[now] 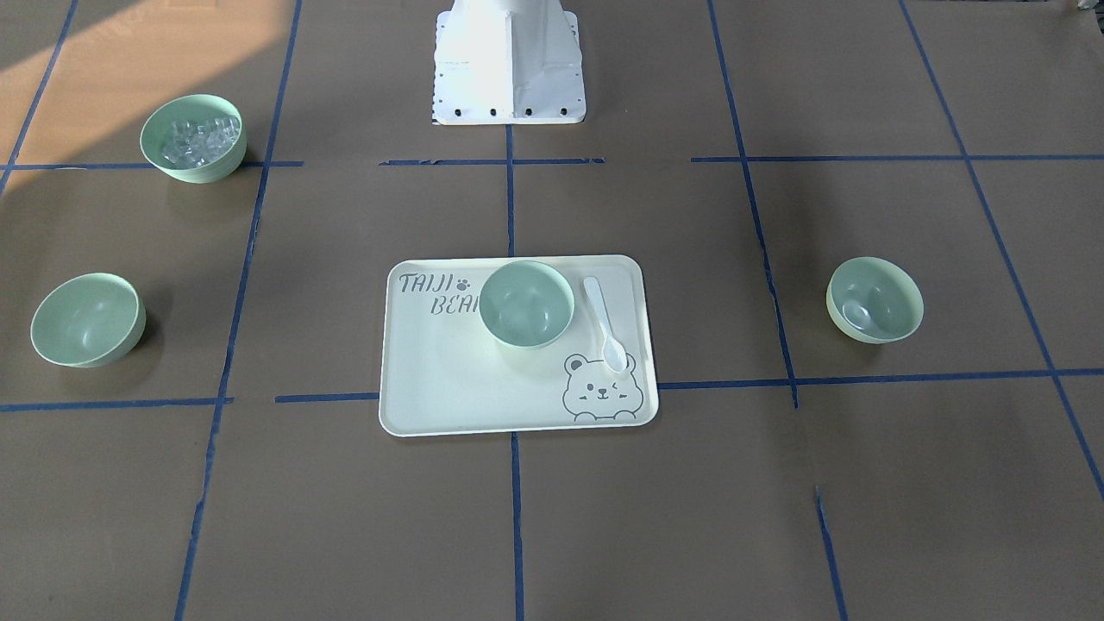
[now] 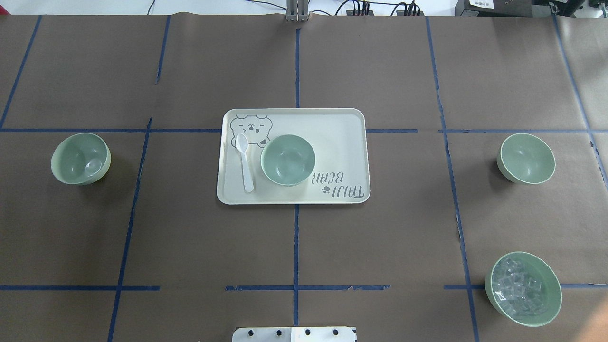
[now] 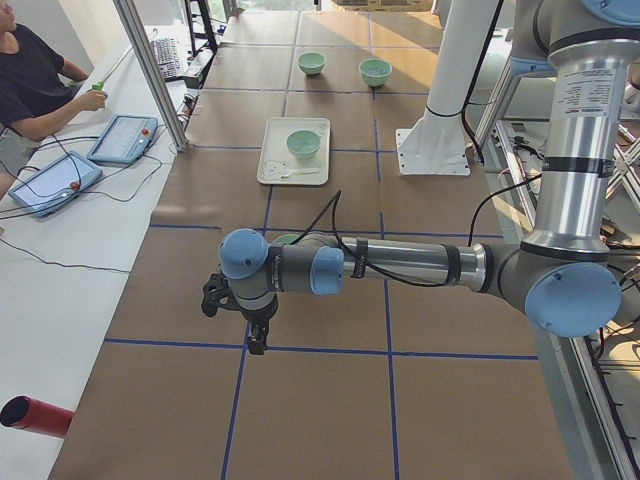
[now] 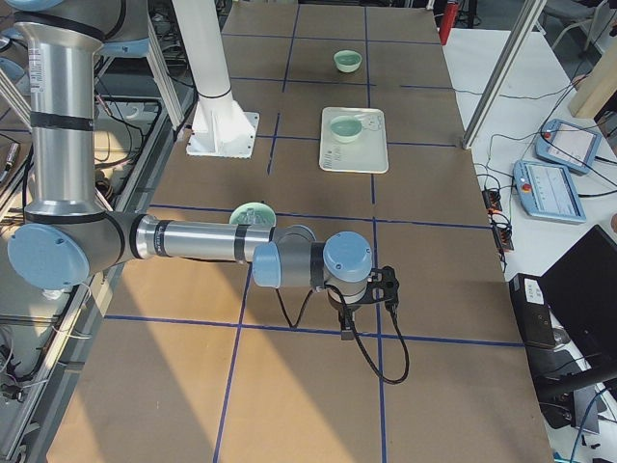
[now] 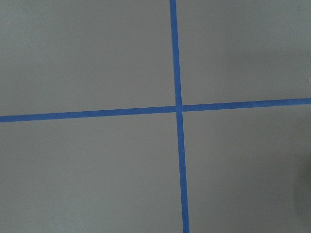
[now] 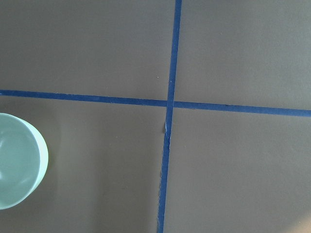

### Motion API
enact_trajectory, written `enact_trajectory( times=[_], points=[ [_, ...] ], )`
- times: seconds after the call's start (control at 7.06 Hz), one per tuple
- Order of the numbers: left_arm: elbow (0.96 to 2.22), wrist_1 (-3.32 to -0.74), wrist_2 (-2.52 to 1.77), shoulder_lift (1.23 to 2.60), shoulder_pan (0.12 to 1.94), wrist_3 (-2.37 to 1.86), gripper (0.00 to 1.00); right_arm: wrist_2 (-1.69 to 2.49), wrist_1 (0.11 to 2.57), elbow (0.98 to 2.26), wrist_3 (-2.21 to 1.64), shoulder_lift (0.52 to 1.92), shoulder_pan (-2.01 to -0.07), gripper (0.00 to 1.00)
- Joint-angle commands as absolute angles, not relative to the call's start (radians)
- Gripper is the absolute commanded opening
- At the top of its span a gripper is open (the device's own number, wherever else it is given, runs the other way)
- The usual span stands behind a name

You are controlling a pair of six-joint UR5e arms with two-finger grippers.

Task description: Stack green bowls together

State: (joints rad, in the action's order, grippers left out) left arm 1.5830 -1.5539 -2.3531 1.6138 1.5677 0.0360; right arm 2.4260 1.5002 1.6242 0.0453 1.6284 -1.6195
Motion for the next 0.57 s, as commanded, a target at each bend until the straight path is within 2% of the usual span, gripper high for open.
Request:
enact_trajectory(
  times=[0.0, 0.43],
  points=[
    [1.583, -1.558, -2.353, 1.614, 1.568, 0.037, 1.00, 2.424, 1.499, 1.626, 0.044, 1.629, -1.618, 1.00],
    [1.636, -1.565, -2.352, 1.627, 1.557, 0.023, 1.00, 2.434, 1.500, 1.649, 0.031, 1.629, -1.618, 1.00]
  ],
)
